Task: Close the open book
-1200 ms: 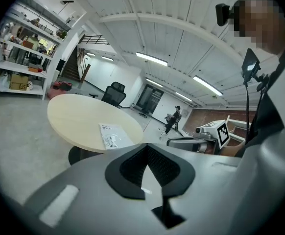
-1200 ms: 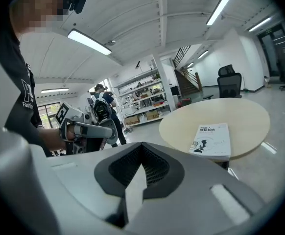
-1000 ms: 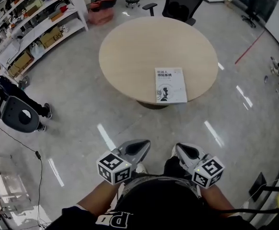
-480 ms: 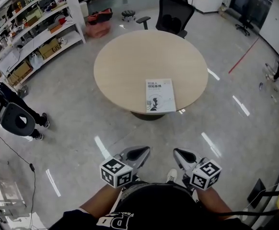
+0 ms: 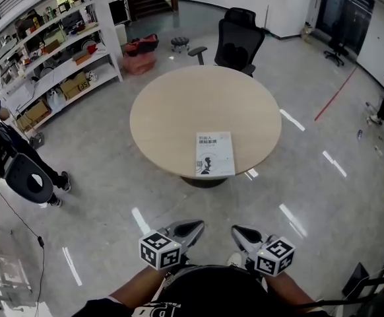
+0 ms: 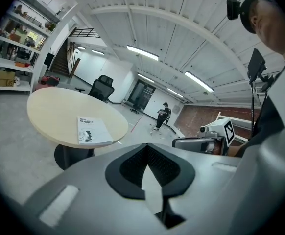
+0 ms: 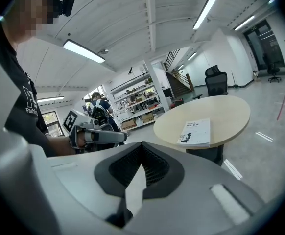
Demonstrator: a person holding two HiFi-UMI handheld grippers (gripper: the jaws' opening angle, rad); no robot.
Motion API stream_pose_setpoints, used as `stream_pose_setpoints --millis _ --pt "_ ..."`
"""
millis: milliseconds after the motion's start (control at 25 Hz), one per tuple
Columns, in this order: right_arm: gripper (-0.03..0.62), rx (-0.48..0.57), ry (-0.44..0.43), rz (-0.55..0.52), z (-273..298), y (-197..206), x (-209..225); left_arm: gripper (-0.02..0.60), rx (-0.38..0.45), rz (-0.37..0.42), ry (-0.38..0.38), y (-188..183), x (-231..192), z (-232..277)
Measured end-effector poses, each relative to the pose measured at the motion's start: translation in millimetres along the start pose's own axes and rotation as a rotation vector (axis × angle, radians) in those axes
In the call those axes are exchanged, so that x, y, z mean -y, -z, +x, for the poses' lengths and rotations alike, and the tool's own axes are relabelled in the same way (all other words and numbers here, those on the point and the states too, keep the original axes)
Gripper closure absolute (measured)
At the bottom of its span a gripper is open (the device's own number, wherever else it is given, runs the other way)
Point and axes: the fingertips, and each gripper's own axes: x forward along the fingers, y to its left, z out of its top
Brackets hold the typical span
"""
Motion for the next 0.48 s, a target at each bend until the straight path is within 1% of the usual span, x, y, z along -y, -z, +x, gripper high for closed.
stream_pose_setpoints --millis 120,280,480 --pt "0.588 0.003 -0.009 -0.007 -1.5 -1.6 1.6 0.575 -0.007 0.020 0.000 -1.0 4.6 1.5" --pt "0.588 -0.007 -0.027 0.003 -0.4 5.4 -2.9 0.574 -0.012 0.049 0.027 -1.5 15.2 3.3" --pt "0.588 -0.019 -0.028 0.006 0.9 9.8 -3.5 0.574 -0.010 0.022 0.030 1.2 15.7 4.0"
